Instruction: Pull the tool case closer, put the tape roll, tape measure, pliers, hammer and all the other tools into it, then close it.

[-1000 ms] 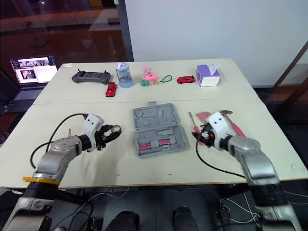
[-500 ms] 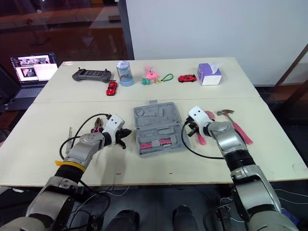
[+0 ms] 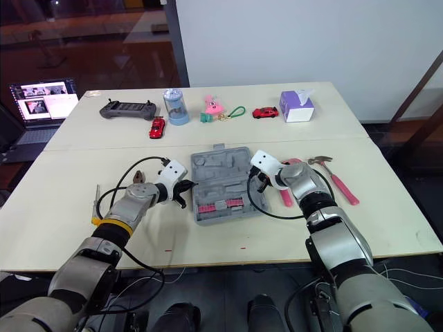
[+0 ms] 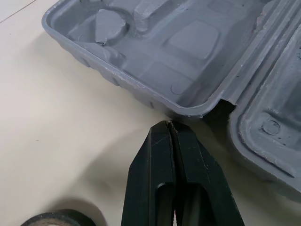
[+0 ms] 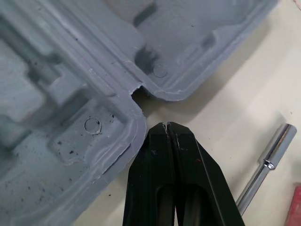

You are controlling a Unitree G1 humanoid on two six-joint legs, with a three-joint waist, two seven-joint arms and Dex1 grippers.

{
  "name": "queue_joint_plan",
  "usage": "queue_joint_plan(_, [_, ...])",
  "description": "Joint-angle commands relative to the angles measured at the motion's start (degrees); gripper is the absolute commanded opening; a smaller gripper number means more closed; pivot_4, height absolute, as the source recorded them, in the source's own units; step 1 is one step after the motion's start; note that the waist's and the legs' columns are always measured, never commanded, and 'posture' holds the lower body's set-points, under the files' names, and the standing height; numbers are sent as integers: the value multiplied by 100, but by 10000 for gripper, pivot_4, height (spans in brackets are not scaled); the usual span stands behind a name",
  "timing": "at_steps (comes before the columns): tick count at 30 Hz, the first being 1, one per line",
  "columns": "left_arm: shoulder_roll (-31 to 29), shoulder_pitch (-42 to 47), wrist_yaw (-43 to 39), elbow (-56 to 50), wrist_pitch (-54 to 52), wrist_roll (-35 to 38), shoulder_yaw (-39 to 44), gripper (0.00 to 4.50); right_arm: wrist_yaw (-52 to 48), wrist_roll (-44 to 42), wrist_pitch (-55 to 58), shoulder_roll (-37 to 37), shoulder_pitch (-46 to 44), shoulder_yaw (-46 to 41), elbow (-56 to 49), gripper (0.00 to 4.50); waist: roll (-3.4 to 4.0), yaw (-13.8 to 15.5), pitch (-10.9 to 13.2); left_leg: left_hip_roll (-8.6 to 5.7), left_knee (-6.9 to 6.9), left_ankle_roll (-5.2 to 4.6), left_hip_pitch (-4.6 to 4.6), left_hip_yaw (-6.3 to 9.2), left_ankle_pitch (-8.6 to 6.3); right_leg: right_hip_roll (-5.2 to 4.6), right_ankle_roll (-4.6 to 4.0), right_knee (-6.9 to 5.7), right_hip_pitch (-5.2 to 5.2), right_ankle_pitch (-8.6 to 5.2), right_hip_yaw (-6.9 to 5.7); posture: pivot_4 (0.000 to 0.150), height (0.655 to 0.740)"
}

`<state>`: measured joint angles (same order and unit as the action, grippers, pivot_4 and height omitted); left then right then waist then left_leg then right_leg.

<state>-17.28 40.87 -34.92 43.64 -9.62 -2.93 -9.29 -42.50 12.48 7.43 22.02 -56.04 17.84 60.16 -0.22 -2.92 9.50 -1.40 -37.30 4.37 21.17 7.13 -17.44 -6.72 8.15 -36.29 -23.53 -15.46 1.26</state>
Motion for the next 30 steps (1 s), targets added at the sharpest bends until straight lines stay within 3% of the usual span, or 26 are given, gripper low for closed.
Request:
queue_joint_plan(1, [109,8,-170,72,58,-98,-152,655,-389,79,-113,-253,-60,142,-70,690,1,-15,-2,0,0,0,0,0,0,0,0,-1,0,0,0,1500,7400])
queue_joint_plan(7, [6,-373,-642,-437,-1,-125,-304,655,-937,204,128,-143,386,284,-845,690,3,-93,-11,0,2,0,-1,3,0,0,0,-3,0,0,-1,1500,7400])
queue_joint_plan(19, [-610,-2064,-1274,-2989,-910,-105,-509,655,-1671,123,1996,624,2396,359,-4863,690,17,-78,-61,0,5,-6,-10,5,-4,0,0,0,10,0,0,1500,7400])
queue_joint_plan(30, [-829,-3176,-1311,-4473,-1656,0,-557,655,-1604,-4,3035,1017,3388,299,-6475,690,17,54,-68,0,9,-20,-31,2,-11,0,0,5,30,-1,3,1500,7400])
